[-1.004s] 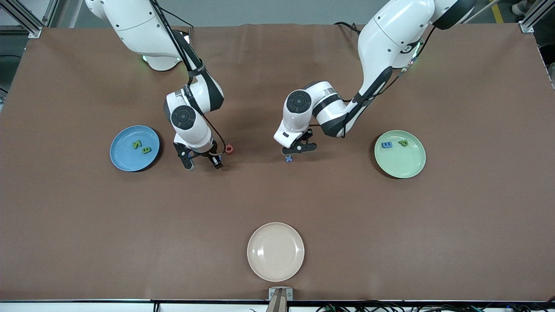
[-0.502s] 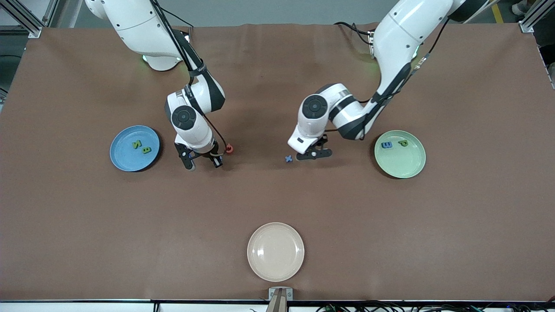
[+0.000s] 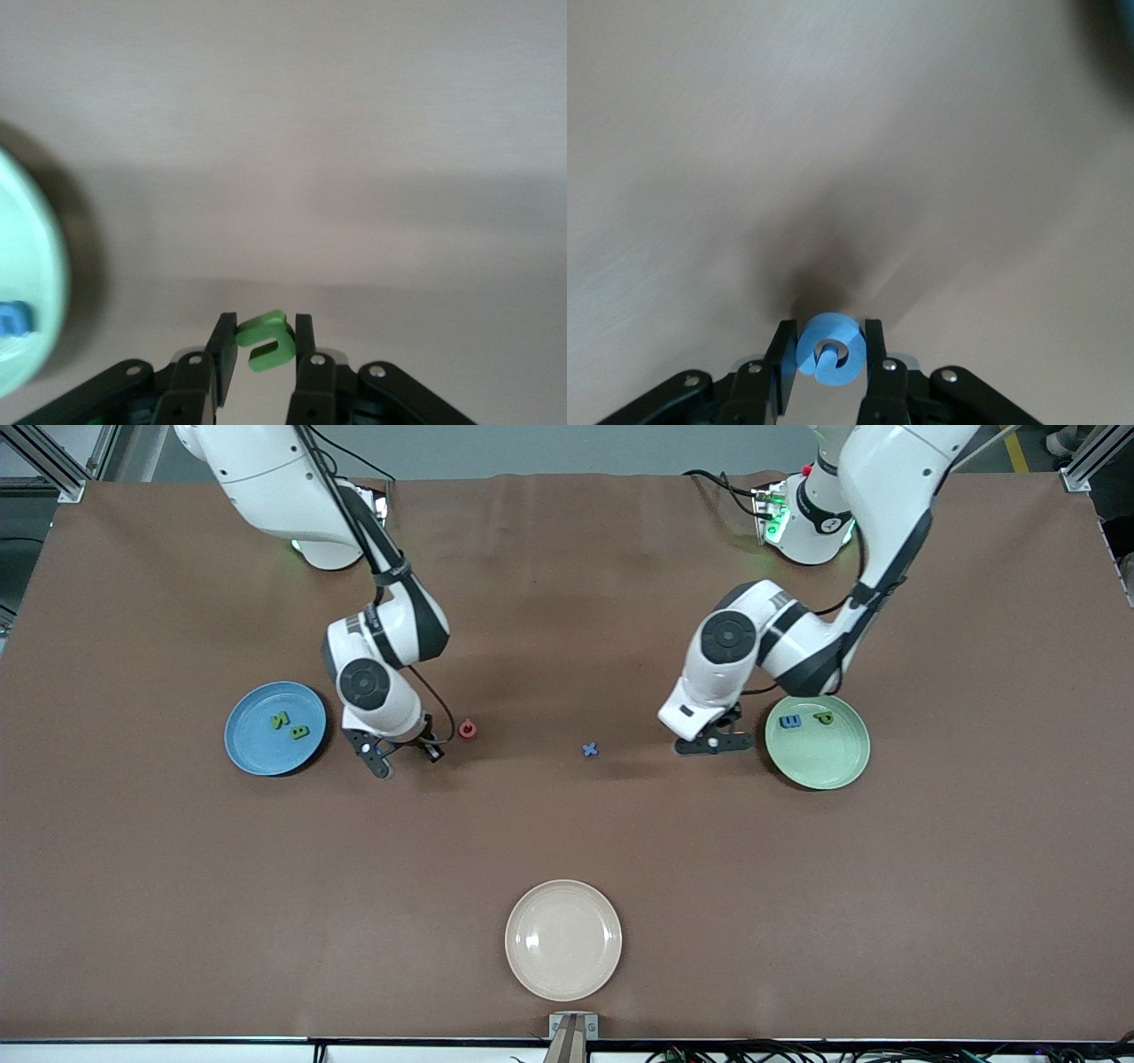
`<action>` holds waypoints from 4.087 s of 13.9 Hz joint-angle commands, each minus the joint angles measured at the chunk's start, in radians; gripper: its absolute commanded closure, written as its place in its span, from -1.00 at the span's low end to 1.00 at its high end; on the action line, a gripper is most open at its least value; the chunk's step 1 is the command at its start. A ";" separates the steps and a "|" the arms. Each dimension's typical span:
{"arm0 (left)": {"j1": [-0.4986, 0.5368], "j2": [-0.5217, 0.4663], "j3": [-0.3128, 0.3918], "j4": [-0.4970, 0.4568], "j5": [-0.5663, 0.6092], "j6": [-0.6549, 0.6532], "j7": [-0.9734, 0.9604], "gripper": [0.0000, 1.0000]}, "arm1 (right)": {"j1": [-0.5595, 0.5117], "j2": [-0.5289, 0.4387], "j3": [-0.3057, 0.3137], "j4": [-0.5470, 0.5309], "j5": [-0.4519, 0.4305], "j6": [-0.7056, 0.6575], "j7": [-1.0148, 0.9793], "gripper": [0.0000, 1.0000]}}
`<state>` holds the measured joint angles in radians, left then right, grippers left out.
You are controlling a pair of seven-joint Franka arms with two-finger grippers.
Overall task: Sort uppercase to blue plate, lowercase to green plate
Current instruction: 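Place the d on the green plate while the right gripper drops C on blue, then grasp the blue x with the left gripper while the right gripper grasps the pink Q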
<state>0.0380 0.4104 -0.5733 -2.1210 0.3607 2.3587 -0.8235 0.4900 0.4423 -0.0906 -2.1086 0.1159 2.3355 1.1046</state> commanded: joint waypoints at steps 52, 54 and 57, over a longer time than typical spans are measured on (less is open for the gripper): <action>-0.346 0.355 0.085 0.495 0.055 -0.047 -0.534 -0.99 | 0.236 0.032 -0.008 -0.100 -0.007 0.372 0.362 -0.39; -0.392 0.381 0.118 0.522 0.043 -0.047 -0.537 -0.99 | 0.236 0.033 -0.008 -0.100 -0.007 0.372 0.360 -0.36; -0.414 0.415 0.118 0.553 0.043 -0.045 -0.542 -0.99 | 0.236 0.033 -0.008 -0.099 -0.007 0.372 0.357 -0.29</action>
<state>-0.3572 0.7930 -0.4627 -1.6176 0.4167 2.3354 -1.3654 0.7087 0.4583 -0.0915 -2.2063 0.1025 2.6830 1.4523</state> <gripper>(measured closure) 0.004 0.335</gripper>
